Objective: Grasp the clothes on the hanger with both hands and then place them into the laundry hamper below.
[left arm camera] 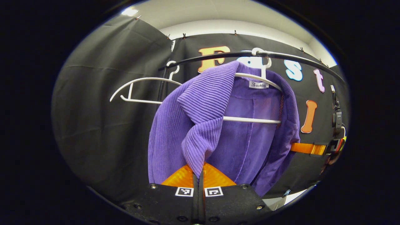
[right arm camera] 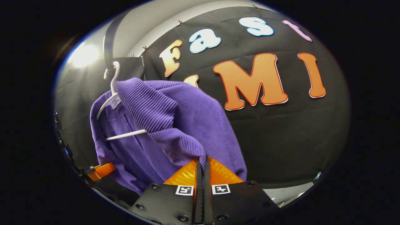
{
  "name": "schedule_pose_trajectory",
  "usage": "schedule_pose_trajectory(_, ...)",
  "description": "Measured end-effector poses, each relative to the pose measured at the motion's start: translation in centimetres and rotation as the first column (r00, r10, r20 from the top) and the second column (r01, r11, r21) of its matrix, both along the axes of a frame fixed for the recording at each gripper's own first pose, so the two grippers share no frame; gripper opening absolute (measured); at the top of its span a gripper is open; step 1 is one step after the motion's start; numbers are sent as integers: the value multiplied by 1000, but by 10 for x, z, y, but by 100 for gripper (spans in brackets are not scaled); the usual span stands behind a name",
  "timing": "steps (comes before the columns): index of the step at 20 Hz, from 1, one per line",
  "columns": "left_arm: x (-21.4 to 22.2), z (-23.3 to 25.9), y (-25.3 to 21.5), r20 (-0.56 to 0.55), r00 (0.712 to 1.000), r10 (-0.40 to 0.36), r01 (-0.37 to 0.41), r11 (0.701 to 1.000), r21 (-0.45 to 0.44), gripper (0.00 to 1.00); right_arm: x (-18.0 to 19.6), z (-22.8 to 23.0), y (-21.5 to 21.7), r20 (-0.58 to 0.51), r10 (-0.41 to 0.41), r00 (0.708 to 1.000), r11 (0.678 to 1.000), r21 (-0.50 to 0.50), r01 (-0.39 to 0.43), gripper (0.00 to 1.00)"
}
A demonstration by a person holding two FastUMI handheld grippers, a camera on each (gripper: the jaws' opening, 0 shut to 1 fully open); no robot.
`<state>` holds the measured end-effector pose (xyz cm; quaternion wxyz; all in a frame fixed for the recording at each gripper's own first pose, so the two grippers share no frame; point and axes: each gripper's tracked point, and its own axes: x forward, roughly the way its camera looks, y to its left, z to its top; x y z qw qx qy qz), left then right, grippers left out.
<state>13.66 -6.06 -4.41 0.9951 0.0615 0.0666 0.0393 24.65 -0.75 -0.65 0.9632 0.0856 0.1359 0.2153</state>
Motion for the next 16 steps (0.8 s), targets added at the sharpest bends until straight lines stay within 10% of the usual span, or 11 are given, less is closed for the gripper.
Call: schedule_pose_trajectory(16, -43, 164, 83, 222, 969, 107, -95, 993, -63, 0, 34, 158, -51, 176, -36, 984, 959, 282, -16, 7)
